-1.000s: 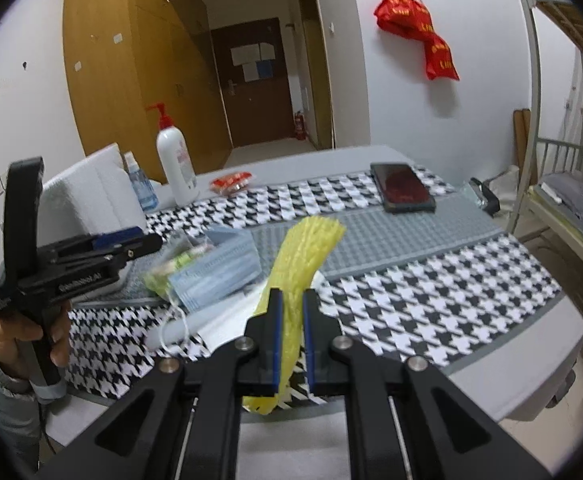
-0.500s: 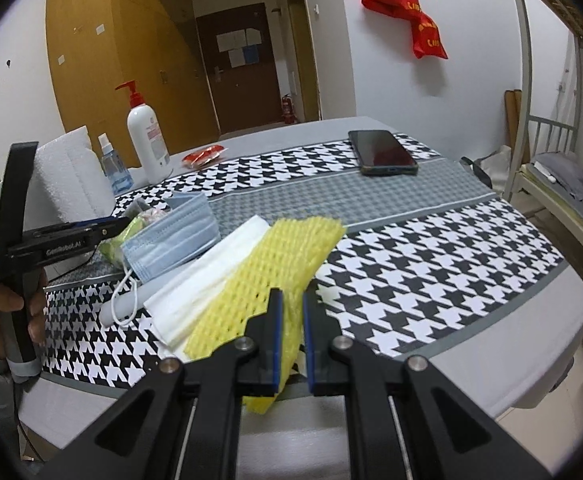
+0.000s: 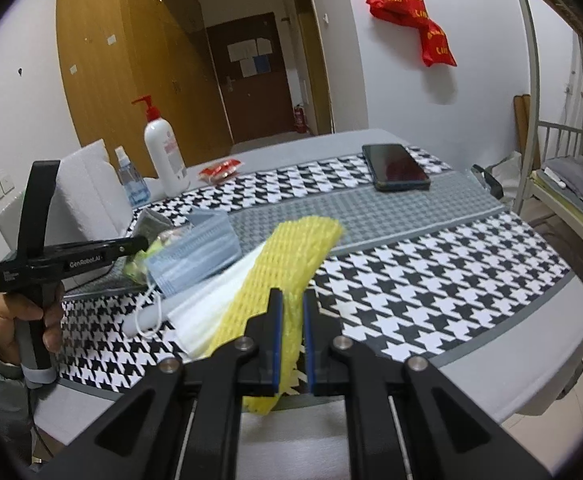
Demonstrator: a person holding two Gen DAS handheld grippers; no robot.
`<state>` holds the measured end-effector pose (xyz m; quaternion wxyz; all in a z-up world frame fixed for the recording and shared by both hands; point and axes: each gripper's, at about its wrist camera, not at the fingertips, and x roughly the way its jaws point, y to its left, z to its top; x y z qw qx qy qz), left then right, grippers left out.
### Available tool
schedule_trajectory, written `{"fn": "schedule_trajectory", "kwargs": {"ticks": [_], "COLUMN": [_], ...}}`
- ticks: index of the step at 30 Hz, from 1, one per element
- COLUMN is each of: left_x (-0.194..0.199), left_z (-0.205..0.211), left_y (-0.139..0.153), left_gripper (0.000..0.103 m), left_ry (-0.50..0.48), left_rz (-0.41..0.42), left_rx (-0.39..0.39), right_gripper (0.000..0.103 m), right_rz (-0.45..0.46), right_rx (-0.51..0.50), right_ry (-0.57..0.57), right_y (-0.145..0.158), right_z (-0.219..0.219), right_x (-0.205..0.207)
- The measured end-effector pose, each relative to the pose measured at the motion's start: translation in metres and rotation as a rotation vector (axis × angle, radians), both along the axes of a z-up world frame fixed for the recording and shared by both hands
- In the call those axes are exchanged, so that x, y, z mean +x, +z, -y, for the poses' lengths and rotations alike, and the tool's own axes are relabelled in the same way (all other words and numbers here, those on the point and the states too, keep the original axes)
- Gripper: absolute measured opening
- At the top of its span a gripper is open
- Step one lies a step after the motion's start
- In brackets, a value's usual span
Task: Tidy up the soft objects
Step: 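Lift the grey sock with the left gripper while the right gripper lifts the yellow net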
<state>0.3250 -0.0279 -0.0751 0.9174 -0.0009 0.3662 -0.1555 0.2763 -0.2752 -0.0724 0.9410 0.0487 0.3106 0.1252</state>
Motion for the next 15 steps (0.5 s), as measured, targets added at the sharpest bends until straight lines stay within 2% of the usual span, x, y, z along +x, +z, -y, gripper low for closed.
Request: {"fn": "schedule_trajectory", "kwargs": {"ticks": [15], "left_x": [-0.052], "left_z": [-0.001], "left_y": [0.047], "left_gripper": [0.006], "left_ry": [-0.026], "left_rz": [0.171], "left_rx": [-0.007], "right_gripper": [0.012], "right_rz": [0.073], "right_rx": [-0.006], "right_ry": [0.013], "right_y": [0.03], "right_z": [-0.01], "right_x": [-0.022]}}
